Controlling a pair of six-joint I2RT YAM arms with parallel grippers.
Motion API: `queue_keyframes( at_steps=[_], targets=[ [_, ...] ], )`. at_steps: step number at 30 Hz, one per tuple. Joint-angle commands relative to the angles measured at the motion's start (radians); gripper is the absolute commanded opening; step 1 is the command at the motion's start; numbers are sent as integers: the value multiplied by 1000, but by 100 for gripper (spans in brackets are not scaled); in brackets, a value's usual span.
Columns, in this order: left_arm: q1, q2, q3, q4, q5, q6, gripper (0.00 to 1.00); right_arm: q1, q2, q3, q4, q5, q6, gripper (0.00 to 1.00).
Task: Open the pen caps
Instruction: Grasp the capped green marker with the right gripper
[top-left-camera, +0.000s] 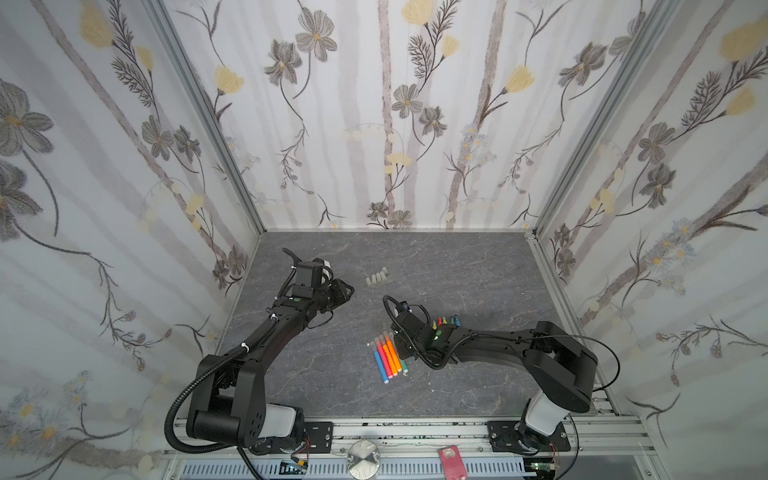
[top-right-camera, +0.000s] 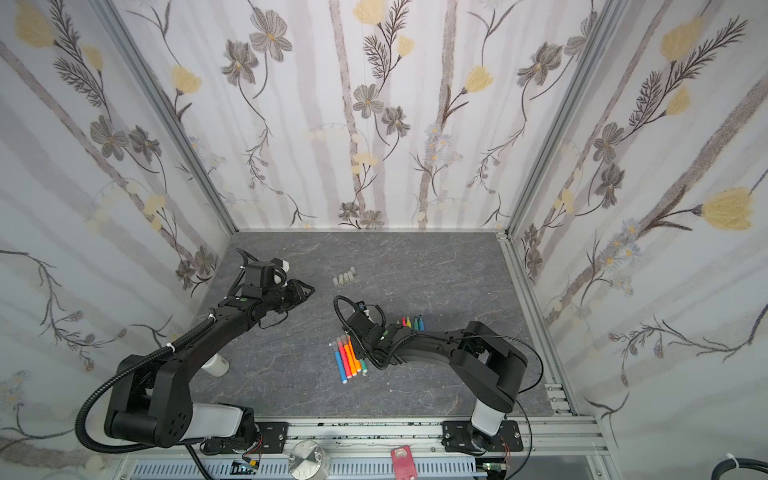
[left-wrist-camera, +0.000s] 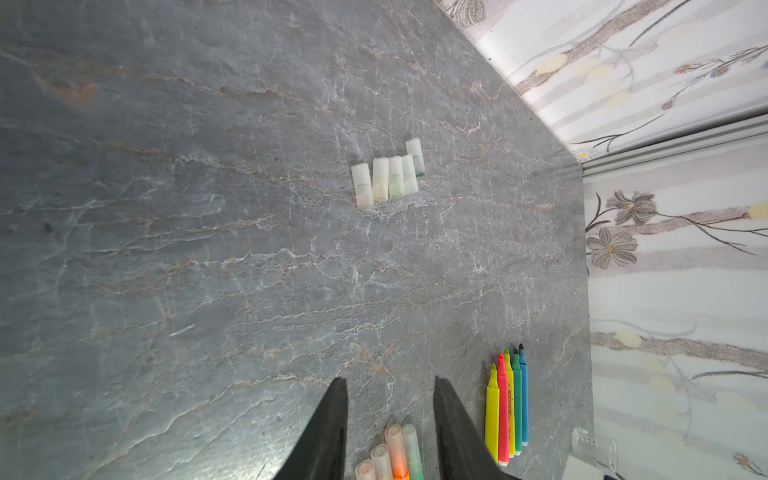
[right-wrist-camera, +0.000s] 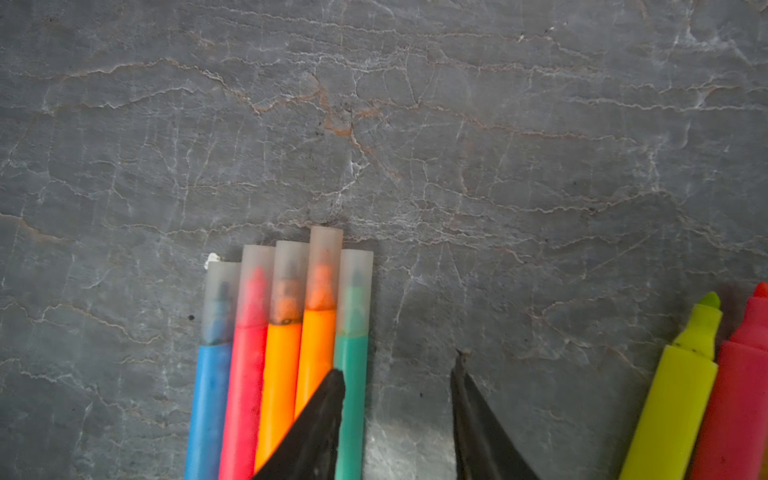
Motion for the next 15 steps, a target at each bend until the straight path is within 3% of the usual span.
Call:
queue_keyframes(
  at_steps=[1,15],
  targets=[
    [2,-18,-13,13,-8,-5,34,8,10,15,-15,3,-3,42],
    [12,-53,-27,-3,-9,6,35,28,65,40,-65,-13,8,37]
  ],
)
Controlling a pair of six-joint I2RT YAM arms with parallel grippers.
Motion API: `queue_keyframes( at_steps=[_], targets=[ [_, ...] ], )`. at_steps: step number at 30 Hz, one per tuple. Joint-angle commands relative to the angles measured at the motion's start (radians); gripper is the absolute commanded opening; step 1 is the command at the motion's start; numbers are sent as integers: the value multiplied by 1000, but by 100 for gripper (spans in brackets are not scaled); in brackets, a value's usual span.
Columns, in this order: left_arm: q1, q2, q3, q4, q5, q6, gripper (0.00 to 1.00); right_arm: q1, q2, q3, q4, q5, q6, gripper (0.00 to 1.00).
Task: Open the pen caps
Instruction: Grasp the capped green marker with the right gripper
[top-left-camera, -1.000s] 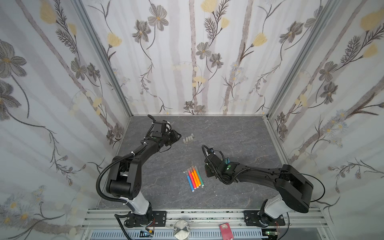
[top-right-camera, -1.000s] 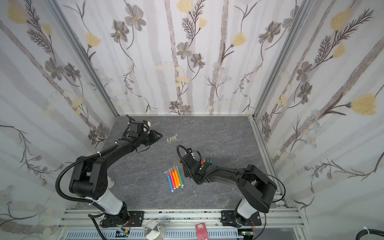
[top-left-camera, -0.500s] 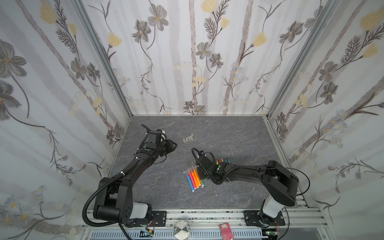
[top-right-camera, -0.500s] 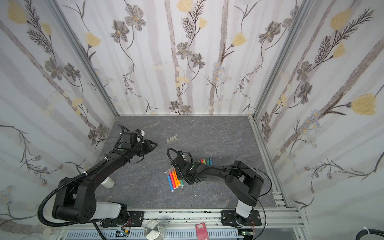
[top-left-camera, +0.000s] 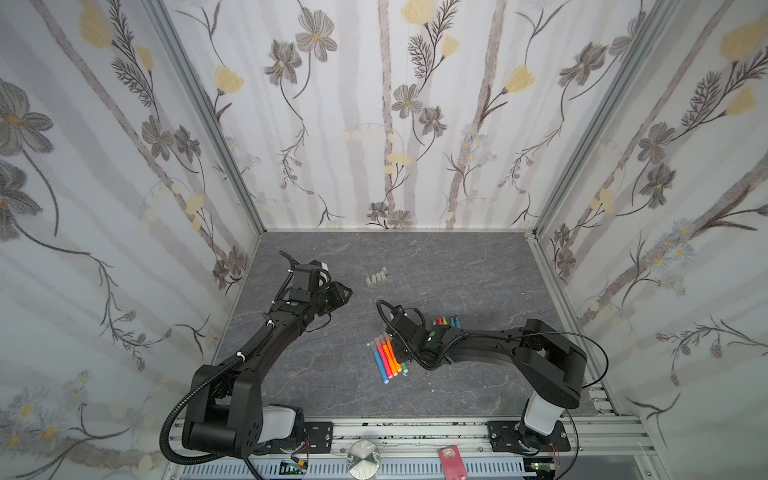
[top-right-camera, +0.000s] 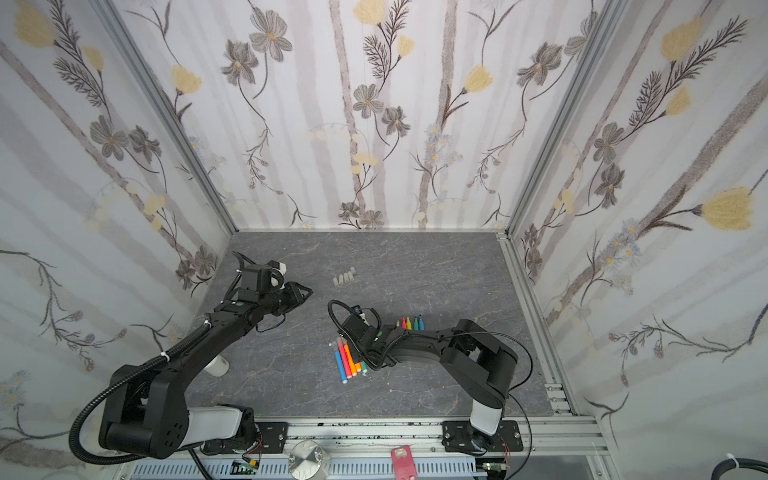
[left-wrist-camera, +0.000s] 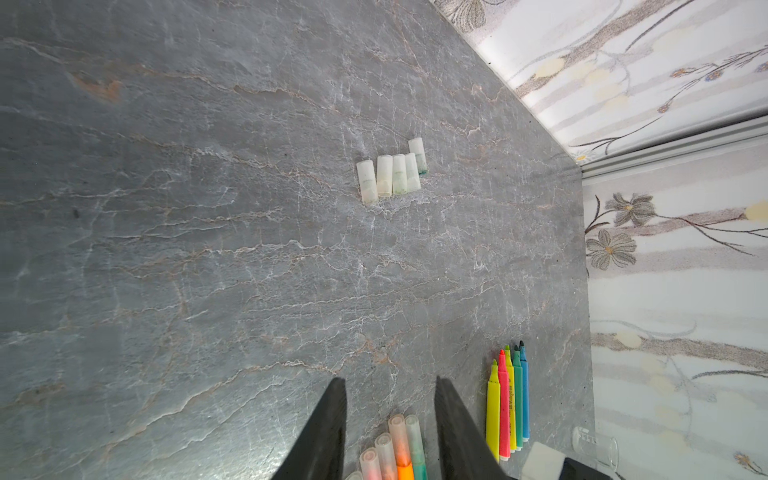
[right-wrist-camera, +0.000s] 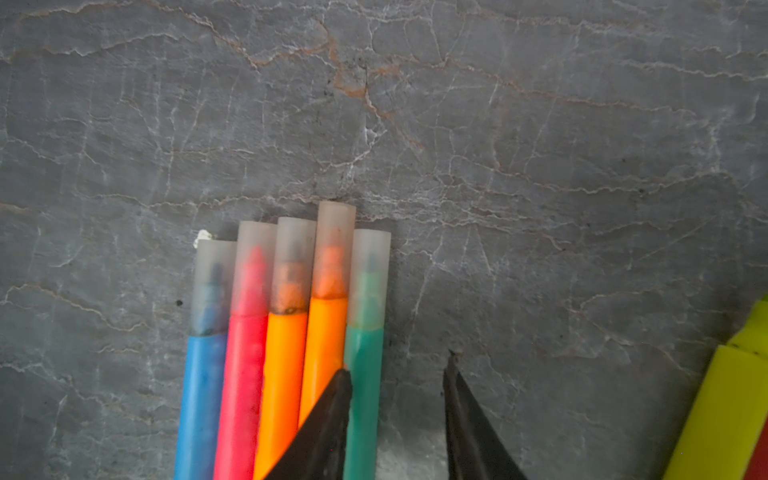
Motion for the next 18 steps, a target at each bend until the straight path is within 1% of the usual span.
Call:
queue_keyframes(
  at_steps=[1,10,18],
  targets=[
    [3,-5,-2,5,-1,5,35,3,12,9,-28,-4,7,36],
    [4,0,6,5,0,5,35,15,10,-27,-47,-9,16,33],
    [3,6,7,9,11,-3,35,20,-15,-92,-21,-38,35,19]
  ],
)
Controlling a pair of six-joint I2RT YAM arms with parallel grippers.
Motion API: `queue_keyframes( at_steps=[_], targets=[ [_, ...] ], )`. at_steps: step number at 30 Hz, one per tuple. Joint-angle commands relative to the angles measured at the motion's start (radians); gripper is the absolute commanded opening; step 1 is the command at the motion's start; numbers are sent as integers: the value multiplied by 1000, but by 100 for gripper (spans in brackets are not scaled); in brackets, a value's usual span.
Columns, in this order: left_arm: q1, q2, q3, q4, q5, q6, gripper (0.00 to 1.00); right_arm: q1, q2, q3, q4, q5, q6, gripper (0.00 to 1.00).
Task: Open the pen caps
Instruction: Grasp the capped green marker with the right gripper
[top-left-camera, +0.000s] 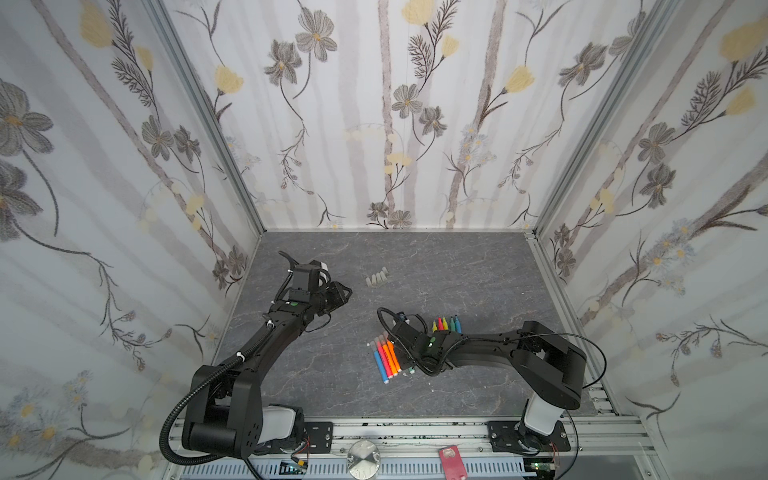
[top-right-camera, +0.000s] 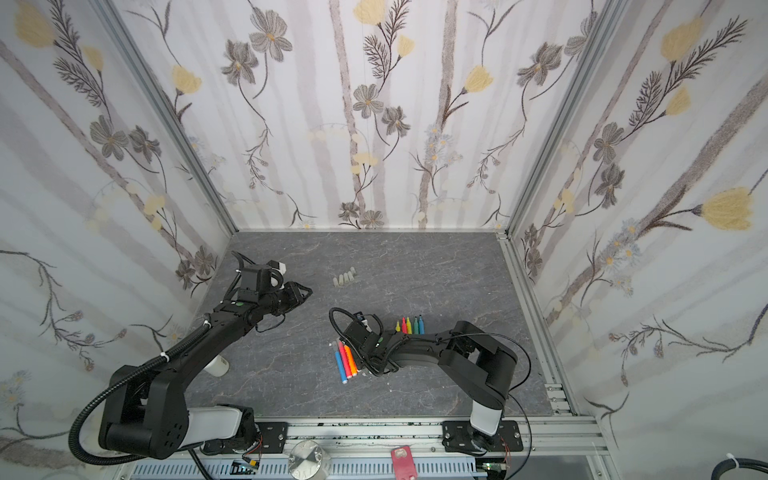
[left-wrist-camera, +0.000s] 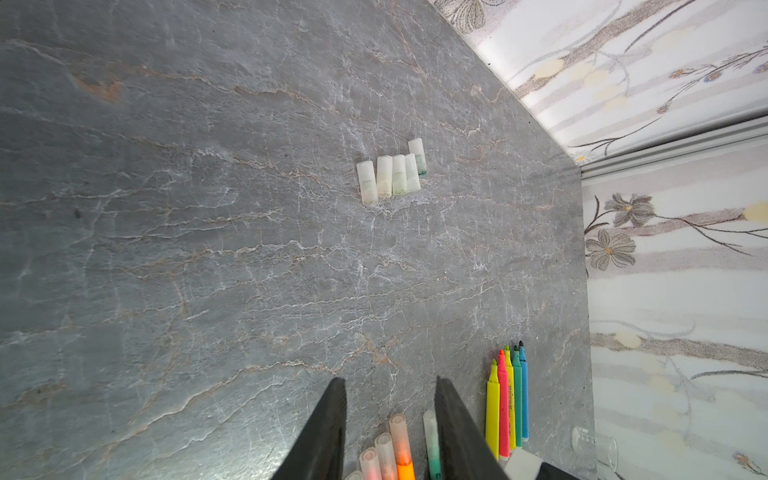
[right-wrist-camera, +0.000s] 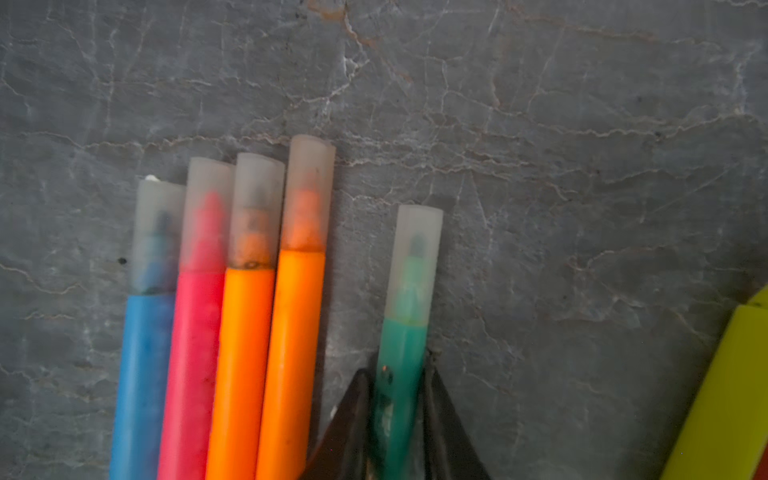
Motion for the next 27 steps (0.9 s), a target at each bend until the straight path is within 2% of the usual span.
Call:
queue_keyframes(
  at_steps=[1,3,6,10,20,27],
  targets=[
    [1,5,8,9,14,-3,35,2,-5,-24,-38,-46,25,16],
    [-2,6,15,0,24,1,35,1,-13,-30,-31,-45,22,12],
    [-8,1,19,-14,23,7,35,-4,-24,-31,-14,-60,6,26],
    [-7,0,20,-19,14,13,35,-8,-24,-18,-18,-66,1,33],
    [-7,27,30,-3,28,6,35,-4,-30,-47,-53,-66,5,34],
    [-8,26,31,2,33,2,36,1,-30,-71,-65,-67,6,31]
  ],
)
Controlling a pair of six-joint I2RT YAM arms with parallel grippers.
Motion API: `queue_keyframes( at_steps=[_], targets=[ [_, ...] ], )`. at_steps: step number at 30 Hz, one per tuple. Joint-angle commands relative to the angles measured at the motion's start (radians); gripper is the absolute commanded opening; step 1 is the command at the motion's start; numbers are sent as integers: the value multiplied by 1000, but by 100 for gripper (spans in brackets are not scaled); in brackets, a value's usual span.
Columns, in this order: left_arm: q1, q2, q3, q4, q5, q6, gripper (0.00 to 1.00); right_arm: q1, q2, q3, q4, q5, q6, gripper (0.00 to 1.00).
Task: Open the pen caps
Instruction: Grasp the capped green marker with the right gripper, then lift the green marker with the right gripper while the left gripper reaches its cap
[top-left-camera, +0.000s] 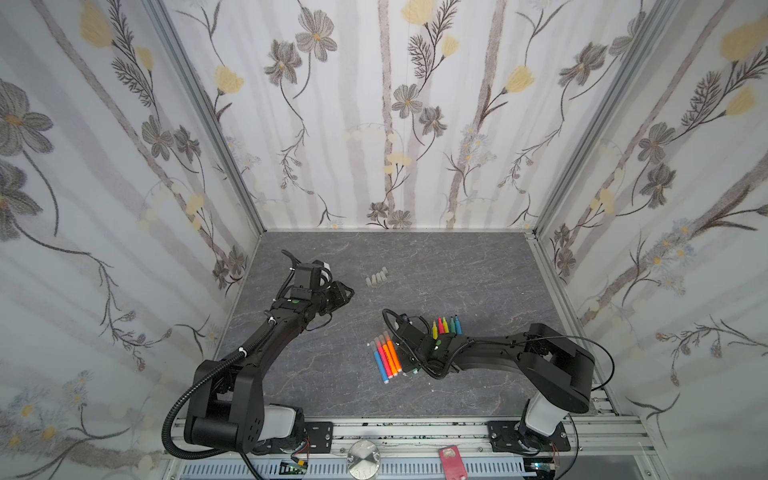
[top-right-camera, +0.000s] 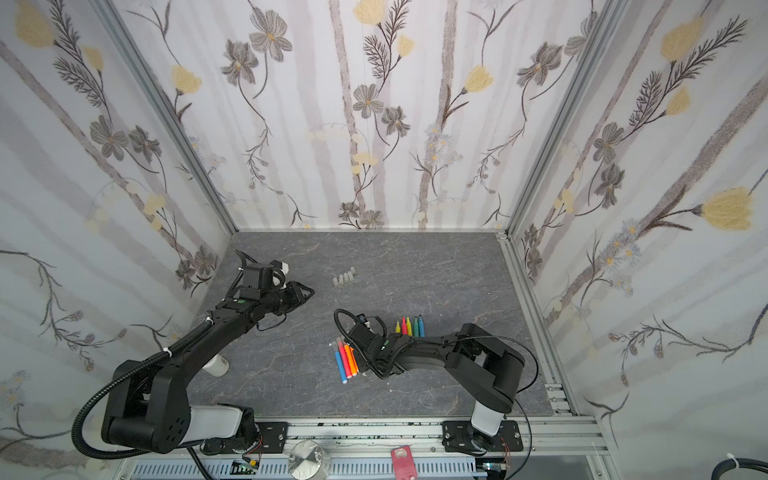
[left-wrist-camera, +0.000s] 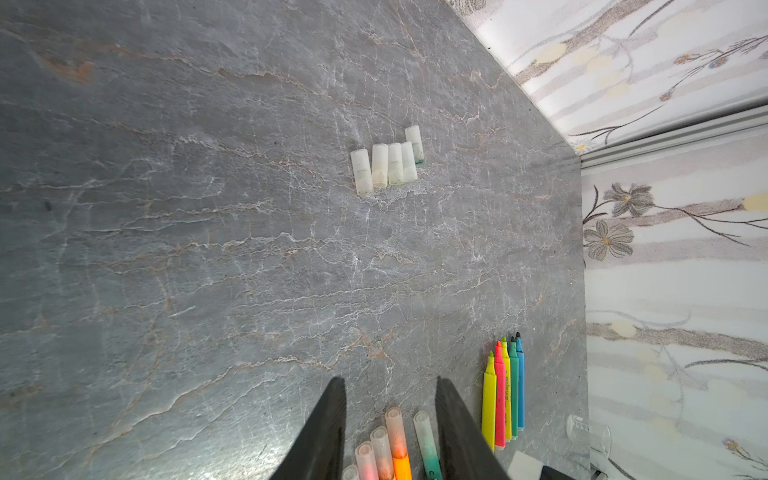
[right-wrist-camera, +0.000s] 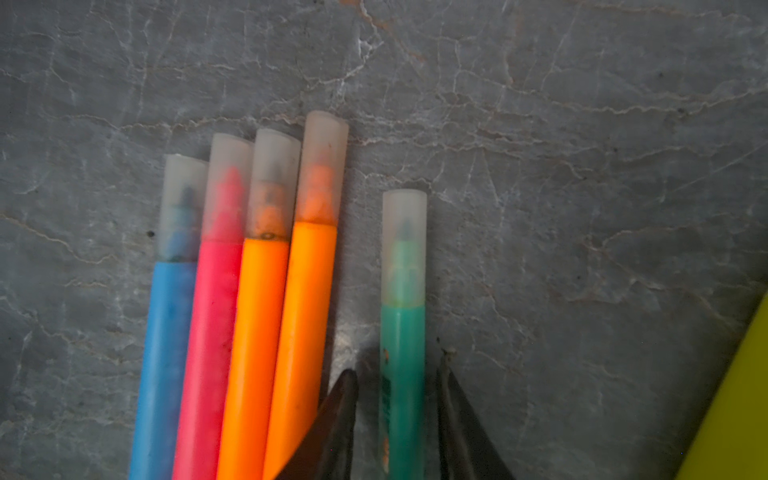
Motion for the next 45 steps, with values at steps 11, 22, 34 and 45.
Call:
queue_keyframes(
  at_steps=[11,22,34,45],
  targets=[
    [-13,-1,11,12,22,-4,36,7,-29,-35,-109,-14,6,6],
    [-162,3,48,26,71,-74,36,-109,-271,-82,17,-131,-24,3],
    [-357,74,50,166,61,-194,37,-211,-321,-47,142,-249,-6,2],
    [-402,162,86,186,55,-190,39,-214,-314,-45,171,-262,8,2]
  ],
)
